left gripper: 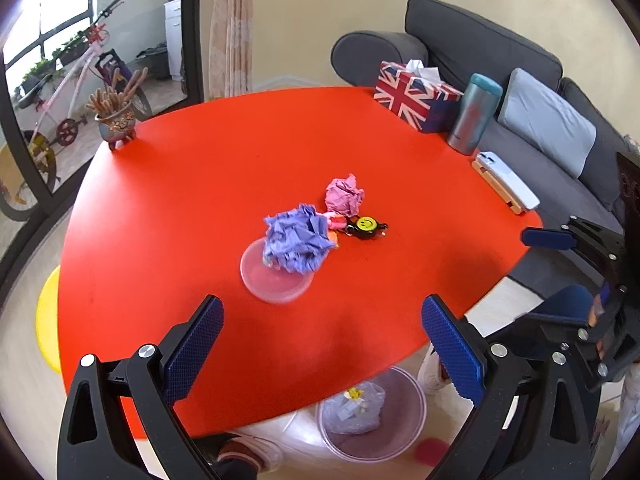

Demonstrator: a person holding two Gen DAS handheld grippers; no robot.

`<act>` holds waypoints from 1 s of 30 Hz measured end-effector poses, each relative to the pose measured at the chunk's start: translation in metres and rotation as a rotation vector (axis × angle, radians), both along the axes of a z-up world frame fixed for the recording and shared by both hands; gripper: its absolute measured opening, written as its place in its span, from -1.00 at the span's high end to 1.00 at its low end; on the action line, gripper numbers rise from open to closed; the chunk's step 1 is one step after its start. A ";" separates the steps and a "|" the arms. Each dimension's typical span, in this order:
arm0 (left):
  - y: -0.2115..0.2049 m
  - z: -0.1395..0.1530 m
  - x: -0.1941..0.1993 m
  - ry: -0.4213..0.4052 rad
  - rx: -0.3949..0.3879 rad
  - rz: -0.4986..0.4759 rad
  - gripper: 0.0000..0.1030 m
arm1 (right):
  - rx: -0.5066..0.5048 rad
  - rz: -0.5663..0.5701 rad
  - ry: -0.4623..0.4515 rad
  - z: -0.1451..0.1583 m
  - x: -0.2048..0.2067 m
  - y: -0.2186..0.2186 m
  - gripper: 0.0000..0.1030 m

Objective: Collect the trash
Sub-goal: 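Reach the left gripper to the crumpled purple paper and close on it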

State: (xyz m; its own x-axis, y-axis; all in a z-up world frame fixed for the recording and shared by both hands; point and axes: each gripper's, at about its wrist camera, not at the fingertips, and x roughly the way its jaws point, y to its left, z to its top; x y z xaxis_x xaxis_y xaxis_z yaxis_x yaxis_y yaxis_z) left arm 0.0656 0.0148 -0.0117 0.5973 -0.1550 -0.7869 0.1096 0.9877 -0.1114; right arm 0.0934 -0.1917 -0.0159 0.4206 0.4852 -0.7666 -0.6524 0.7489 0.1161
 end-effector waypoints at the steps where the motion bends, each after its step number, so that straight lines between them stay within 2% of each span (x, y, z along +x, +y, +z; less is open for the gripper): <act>1: 0.000 -0.001 0.006 0.009 0.001 -0.003 -0.85 | -0.002 -0.002 0.001 0.000 0.001 0.000 -0.91; 15: 0.001 -0.022 0.063 0.110 0.018 0.014 -0.85 | -0.008 -0.017 0.015 -0.006 0.009 -0.007 -0.91; 25: -0.001 -0.036 0.078 0.151 0.052 0.016 -0.83 | -0.011 -0.021 0.021 -0.011 0.012 -0.009 -0.91; 27: 0.000 -0.037 0.079 0.151 0.048 0.016 -0.64 | -0.013 -0.021 0.022 -0.011 0.012 -0.009 -0.91; 28: 0.000 -0.037 0.079 0.154 0.047 0.014 -0.48 | -0.013 -0.021 0.023 -0.011 0.012 -0.010 -0.91; 30: -0.001 -0.038 0.078 0.151 0.061 0.010 -0.42 | -0.013 -0.021 0.024 -0.012 0.013 -0.010 -0.91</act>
State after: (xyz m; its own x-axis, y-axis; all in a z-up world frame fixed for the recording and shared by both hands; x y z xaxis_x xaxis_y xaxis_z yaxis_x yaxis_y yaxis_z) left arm 0.1440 0.0135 -0.0502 0.4732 -0.0990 -0.8754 0.0862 0.9941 -0.0658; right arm 0.1063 -0.2014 -0.0275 0.4119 0.4666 -0.7827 -0.6339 0.7638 0.1218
